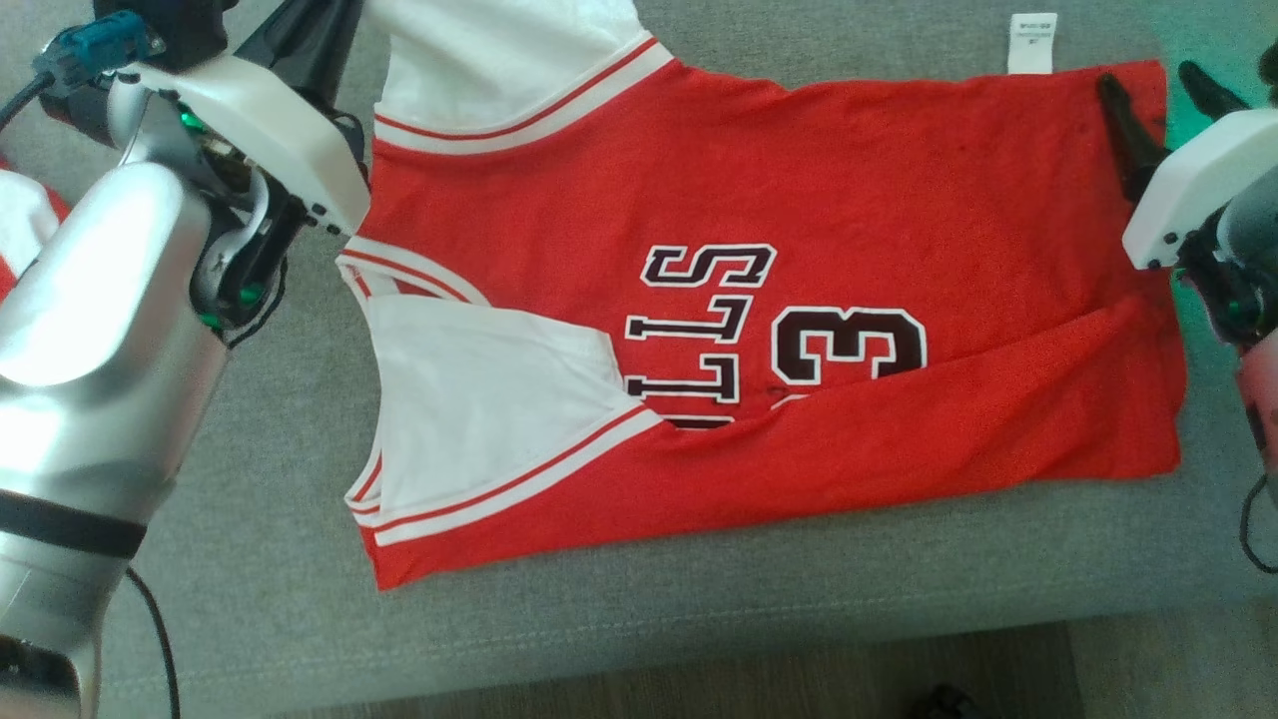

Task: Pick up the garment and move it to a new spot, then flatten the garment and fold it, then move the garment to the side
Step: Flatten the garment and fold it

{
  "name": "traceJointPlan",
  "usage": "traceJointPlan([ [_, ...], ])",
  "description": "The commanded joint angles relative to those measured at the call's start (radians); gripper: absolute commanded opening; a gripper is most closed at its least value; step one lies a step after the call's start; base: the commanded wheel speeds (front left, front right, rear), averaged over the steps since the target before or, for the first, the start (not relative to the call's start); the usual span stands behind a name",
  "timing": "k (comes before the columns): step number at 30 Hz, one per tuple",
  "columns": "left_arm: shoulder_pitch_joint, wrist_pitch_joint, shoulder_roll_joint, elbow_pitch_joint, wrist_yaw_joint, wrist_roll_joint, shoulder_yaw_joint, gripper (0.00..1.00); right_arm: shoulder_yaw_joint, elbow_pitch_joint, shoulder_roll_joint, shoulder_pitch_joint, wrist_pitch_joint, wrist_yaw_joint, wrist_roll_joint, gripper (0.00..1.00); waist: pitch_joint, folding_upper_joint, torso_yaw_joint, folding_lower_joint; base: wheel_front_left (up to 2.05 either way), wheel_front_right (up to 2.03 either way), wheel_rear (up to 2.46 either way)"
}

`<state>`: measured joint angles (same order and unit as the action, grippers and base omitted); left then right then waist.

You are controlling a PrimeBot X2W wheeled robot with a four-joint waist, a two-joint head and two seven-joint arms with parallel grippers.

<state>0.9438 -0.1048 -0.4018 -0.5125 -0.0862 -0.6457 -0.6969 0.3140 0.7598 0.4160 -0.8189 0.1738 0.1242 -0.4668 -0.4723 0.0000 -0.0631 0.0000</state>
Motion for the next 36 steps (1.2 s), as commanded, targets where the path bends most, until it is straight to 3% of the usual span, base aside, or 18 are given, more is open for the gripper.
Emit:
traceJointPlan([
  [1,0.017,0.004,-0.042,0.032,0.009,-0.004,0.037,0.0,0.013,-0.015,0.016,-0.019,0.002,0.007,-0.006,1.0,-0.004,0.0,0.003,0.0,0.0,0.0,0.0],
  [11,0.009,0.009,-0.036,0.044,0.021,-0.015,0.032,0.0,0.075,0.069,0.01,-0.042,0.018,0.007,-0.019,1.0,-0.001,0.0,0.018,0.0,0.0,0.0,0.0],
  [12,0.007,0.008,-0.036,0.042,0.021,-0.016,0.032,0.0,0.084,0.075,0.009,-0.041,0.024,0.007,-0.025,0.27,0.001,0.0,0.018,0.0,0.0,0.0,0.0],
  [13,0.005,0.008,-0.037,0.038,0.023,-0.017,0.032,0.0,0.093,0.08,0.011,-0.041,0.029,0.007,-0.029,0.0,0.004,0.0,0.018,0.0,0.0,0.0,0.0],
  [27,0.02,-0.042,-0.041,-0.06,0.053,-0.054,0.08,0.0,0.126,0.098,0.056,-0.096,-0.153,0.007,-0.022,0.0,0.022,0.0,0.024,0.0,0.0,0.0,0.0],
  [36,0.141,-0.09,-0.012,-0.163,0.063,-0.05,0.107,0.0,0.098,0.17,0.053,-0.194,-0.295,0.007,0.056,0.0,0.0,0.0,0.027,0.0,0.0,0.0,0.0],
])
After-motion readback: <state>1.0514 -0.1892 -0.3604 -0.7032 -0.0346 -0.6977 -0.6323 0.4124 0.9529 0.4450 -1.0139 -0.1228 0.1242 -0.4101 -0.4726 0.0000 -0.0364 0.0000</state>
